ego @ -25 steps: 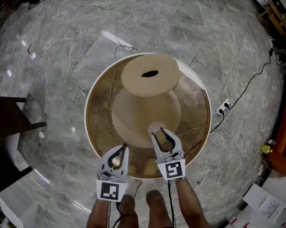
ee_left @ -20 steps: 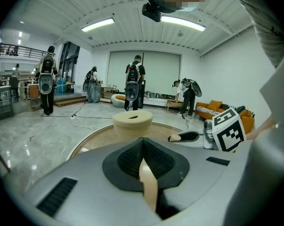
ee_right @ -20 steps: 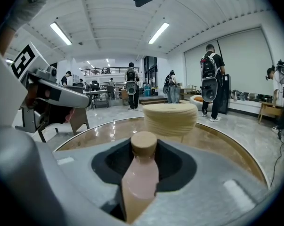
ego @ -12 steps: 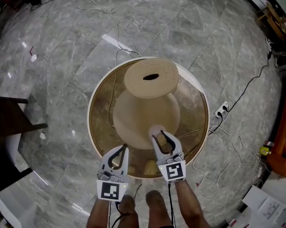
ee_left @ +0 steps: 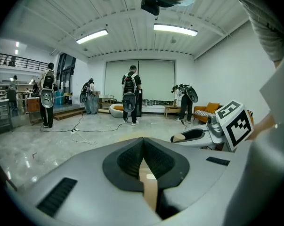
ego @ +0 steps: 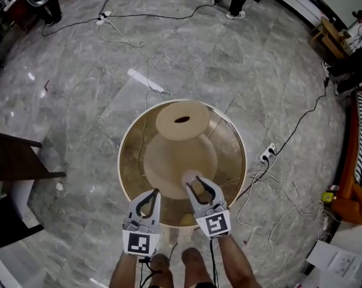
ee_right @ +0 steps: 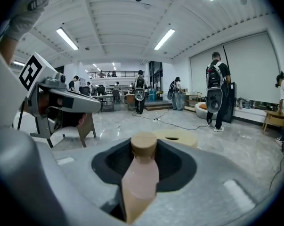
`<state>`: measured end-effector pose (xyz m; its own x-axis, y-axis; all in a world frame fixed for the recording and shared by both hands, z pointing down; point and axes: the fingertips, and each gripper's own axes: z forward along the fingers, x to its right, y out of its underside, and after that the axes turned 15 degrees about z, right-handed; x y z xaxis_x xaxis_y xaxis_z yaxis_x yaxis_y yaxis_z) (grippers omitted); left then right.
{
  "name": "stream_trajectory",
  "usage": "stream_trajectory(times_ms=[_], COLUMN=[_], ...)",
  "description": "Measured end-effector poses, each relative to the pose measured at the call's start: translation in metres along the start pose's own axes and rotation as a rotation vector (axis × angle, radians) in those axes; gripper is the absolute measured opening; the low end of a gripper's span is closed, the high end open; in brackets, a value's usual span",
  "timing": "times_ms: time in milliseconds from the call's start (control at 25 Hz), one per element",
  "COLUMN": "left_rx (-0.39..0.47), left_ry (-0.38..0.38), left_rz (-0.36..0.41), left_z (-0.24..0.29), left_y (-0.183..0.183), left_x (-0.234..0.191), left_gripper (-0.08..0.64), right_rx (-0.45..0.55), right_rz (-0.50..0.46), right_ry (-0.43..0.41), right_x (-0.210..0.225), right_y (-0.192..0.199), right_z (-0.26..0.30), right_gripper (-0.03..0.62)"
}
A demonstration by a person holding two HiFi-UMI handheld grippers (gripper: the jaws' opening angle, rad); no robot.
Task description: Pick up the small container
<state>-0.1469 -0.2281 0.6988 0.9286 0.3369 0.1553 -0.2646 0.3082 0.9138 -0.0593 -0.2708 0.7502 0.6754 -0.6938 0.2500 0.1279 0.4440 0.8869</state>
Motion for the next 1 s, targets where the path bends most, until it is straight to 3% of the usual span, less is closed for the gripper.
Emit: stream_trajectory(times_ms=[360, 560, 720, 840, 1000], left_rx=[0.043, 0.065, 0.086, 0.108, 0.125], left_ry=[0.005, -0.003, 0.016, 0.011, 0.008], left_rz=[0.085, 0.063, 0.166, 0.137, 0.197], left_z=[-0.059, -0.096, -0.127, -0.151, -0.179], left_y=[-0.097, -0.150, -0.178, -0.203, -0.236], left_x=[0.008, 0.013, 0.020, 0.023, 0.029], left_gripper=[0.015, 0.015, 0.015, 0.015, 0.015], right_rx=[0.047, 0.049, 0.080, 0.106, 0.127], right_rz=[-0.007, 0.004, -0.002, -0.003, -0.008], right_ry=[-0.012, 0.004, 0.009, 0.017, 0.026], right_x=[-0.037, -0.058, -0.075, -0.089, -0.103], right_y=[-0.096, -0.144, -0.177, -0.202, -0.232], right_z=[-0.075, -0.120, -0.158, -0.186, -0.227], right_gripper=[0.137, 0.137, 0.137, 0.137, 0.137])
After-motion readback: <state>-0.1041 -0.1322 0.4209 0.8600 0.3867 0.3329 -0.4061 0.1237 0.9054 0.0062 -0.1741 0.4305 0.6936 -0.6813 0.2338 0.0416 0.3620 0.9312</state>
